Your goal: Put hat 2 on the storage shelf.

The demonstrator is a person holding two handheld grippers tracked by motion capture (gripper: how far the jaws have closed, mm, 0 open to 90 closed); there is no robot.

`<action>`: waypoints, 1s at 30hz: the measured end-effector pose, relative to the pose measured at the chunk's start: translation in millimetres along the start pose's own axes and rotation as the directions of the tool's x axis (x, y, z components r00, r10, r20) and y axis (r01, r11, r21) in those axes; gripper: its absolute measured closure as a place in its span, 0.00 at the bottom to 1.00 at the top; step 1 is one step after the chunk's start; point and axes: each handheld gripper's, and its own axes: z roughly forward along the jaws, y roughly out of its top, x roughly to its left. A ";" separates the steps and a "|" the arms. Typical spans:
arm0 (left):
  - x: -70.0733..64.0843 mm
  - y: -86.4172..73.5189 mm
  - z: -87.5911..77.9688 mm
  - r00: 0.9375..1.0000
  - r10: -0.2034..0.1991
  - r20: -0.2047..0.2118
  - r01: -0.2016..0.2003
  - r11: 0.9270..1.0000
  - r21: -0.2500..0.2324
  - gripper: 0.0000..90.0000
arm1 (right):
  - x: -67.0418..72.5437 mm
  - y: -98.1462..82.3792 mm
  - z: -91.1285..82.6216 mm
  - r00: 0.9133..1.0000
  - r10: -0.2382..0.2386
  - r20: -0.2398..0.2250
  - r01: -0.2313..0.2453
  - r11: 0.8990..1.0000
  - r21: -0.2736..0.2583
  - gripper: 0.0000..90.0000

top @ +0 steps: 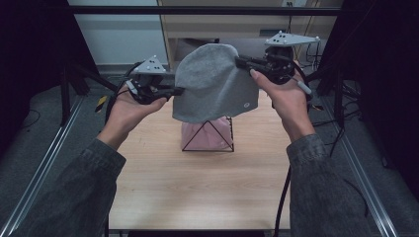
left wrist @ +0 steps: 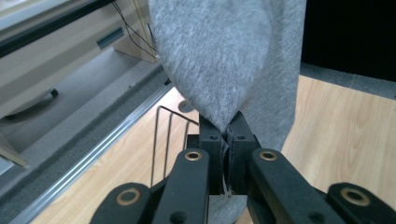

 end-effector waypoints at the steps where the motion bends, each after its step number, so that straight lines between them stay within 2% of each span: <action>1: 1.8 1.0 0.0 1.000 -0.006 -0.007 0.006 1.000 -0.009 0.97 | -1.7 0.5 0.9 1.000 0.011 0.000 -0.011 1.000 -0.004 0.95; 4: 5.9 3.0 0.0 1.000 -0.011 -0.022 0.010 1.000 -0.016 0.97 | -4.4 1.3 2.9 1.000 0.021 0.005 -0.021 1.000 -0.012 0.95; 6: 11.4 6.1 1.1 0.999 -0.013 -0.048 0.012 1.000 -0.023 0.97 | -7.5 1.8 6.4 1.000 0.025 0.014 -0.024 0.999 -0.024 0.95; 9: 14.3 8.2 1.0 0.998 -0.023 -0.056 0.021 0.999 -0.040 0.97 | -9.6 1.6 8.8 0.999 0.032 0.019 -0.031 0.999 -0.034 0.95; 10: 16.5 10.2 1.3 0.997 -0.015 -0.080 0.012 0.999 -0.044 0.97 | -12.4 0.6 11.6 0.999 0.038 0.022 -0.037 0.999 -0.038 0.95; 15: 22.4 11.3 6.0 0.995 -0.024 -0.098 0.019 0.998 -0.054 0.97 | -18.3 -2.3 18.8 0.999 0.045 0.027 -0.044 0.998 -0.038 0.95; 22: 34.8 3.7 27.5 0.991 -0.030 -0.130 0.027 0.999 -0.030 0.97 | -34.5 -8.3 41.9 0.997 0.057 0.048 -0.056 0.998 -0.023 0.95; 30: 47.9 -3.5 39.8 0.990 -0.043 -0.138 0.042 0.999 -0.008 0.97 | -39.1 -20.8 58.6 0.996 0.063 0.066 -0.064 0.998 0.022 0.95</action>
